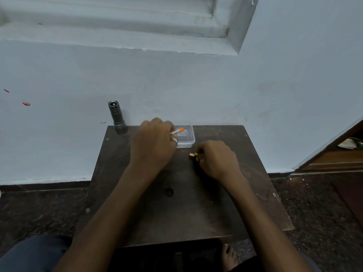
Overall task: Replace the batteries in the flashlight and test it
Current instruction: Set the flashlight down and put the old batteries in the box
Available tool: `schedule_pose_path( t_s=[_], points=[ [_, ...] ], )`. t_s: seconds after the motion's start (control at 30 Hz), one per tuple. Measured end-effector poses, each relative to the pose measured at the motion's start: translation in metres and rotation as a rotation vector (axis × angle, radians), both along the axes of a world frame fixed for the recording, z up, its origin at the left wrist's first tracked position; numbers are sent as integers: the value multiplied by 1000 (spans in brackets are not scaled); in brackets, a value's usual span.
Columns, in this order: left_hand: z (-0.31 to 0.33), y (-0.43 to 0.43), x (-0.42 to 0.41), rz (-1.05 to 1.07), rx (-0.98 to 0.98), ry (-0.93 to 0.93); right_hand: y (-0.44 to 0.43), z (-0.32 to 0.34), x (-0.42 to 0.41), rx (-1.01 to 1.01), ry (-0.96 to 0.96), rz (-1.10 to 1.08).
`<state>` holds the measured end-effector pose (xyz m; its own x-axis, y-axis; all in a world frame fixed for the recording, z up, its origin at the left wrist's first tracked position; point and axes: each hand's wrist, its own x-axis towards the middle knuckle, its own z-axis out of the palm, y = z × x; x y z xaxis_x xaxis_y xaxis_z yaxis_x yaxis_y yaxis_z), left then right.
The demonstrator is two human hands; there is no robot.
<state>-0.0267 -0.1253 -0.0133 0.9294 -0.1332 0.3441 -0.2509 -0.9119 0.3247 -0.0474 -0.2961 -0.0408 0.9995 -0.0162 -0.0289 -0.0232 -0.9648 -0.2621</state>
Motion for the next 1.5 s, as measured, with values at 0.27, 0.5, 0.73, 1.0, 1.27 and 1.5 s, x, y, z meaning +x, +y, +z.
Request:
schedule_pose_path(
  t_s=[0.27,0.5,0.73,1.0,1.27,1.5],
  points=[
    [-5,-21,74,-130,321,197,-7,51,48,174,-293,39],
    [-5,-22,75,-126,284,206,6,45,96,36,-121,96],
    [-17,-9,48,66,-62,137,15,22,98,-37,3,171],
    [-26,-18,43,45,-122,238,18,8,96,-237,-8,280],
    [-26,-20,43,37,-140,248,12,8,98,-283,-91,304],
    [-29,-21,43,42,-180,241,17,7,93,-408,-149,280]
  ],
)
